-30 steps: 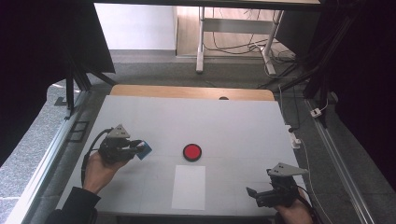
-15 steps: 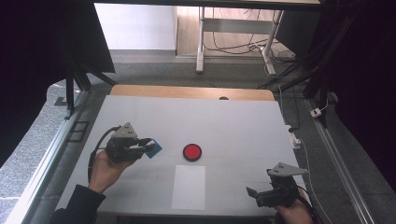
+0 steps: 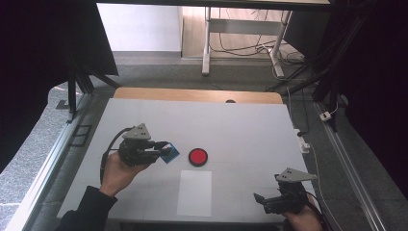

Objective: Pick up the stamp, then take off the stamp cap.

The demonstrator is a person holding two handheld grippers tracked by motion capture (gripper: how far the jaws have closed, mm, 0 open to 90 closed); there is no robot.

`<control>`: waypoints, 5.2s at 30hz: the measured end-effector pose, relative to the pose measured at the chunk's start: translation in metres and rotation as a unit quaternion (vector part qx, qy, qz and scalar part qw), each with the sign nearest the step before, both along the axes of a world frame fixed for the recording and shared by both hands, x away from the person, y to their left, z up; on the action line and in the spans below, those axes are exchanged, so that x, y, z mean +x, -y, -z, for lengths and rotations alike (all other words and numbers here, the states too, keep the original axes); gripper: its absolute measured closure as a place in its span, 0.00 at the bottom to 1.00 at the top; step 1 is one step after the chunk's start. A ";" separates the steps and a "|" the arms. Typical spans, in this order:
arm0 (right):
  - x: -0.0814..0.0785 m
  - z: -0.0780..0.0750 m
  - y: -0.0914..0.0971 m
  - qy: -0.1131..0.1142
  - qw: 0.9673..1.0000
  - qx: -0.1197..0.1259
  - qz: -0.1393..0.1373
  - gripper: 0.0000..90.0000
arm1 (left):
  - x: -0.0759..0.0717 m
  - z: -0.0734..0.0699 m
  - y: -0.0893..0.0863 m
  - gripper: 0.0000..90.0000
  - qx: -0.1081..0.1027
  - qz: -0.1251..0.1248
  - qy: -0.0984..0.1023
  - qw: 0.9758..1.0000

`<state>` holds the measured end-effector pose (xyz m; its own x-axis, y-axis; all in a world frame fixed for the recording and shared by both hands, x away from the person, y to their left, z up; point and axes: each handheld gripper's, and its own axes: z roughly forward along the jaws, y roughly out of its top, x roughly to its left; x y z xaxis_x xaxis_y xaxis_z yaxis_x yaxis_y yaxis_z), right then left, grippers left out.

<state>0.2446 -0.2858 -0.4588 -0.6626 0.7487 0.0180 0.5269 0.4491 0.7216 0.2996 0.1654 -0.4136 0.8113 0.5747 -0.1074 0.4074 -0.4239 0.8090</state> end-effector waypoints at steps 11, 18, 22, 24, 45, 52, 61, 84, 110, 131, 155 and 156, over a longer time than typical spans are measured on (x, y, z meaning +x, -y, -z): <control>0.000 0.000 0.000 0.002 1.000 0.000 -0.001 0.00 | 0.001 -0.008 0.017 0.79 -0.004 0.030 0.012 0.999; 0.000 0.000 0.000 0.004 1.000 -0.001 -0.004 0.00 | 0.002 -0.013 0.025 0.79 -0.011 0.057 0.018 0.998; 0.000 0.000 0.000 0.004 1.000 -0.002 -0.005 0.00 | 0.001 -0.016 0.031 0.79 -0.010 0.072 0.027 0.997; 0.000 0.000 0.000 0.003 1.000 -0.001 -0.005 0.00 | 0.000 -0.017 0.034 0.79 -0.010 0.080 0.029 0.996; -0.002 -0.003 0.003 0.015 1.000 0.022 0.001 0.00 | -0.004 -0.014 0.041 0.79 -0.025 0.112 0.014 0.993; -0.003 -0.006 -0.003 0.018 0.999 0.031 -0.019 0.00 | -0.003 -0.012 0.040 0.79 -0.026 0.116 0.002 0.993; -0.004 -0.011 -0.018 0.033 0.997 0.041 -0.055 0.00 | -0.001 -0.010 0.041 0.79 -0.033 0.124 -0.011 0.992; 0.008 -0.013 -0.061 0.026 0.986 0.082 -0.142 0.00 | 0.004 -0.004 0.039 0.79 -0.036 0.123 -0.032 0.991; 0.029 -0.011 -0.116 0.003 0.976 0.073 -0.206 0.00 | 0.005 -0.004 0.041 0.79 -0.049 0.136 -0.033 0.989; 0.041 -0.012 -0.157 -0.013 0.955 0.082 -0.286 0.00 | -0.002 -0.006 0.042 0.79 -0.063 0.192 -0.018 0.979; 0.053 -0.013 -0.158 -0.047 0.923 0.137 -0.355 0.64 | -0.005 -0.004 0.044 0.79 -0.074 0.265 0.011 0.961; 0.053 -0.014 -0.158 -0.046 0.922 0.138 -0.359 0.68 | -0.005 -0.004 0.044 0.79 -0.076 0.266 0.012 0.961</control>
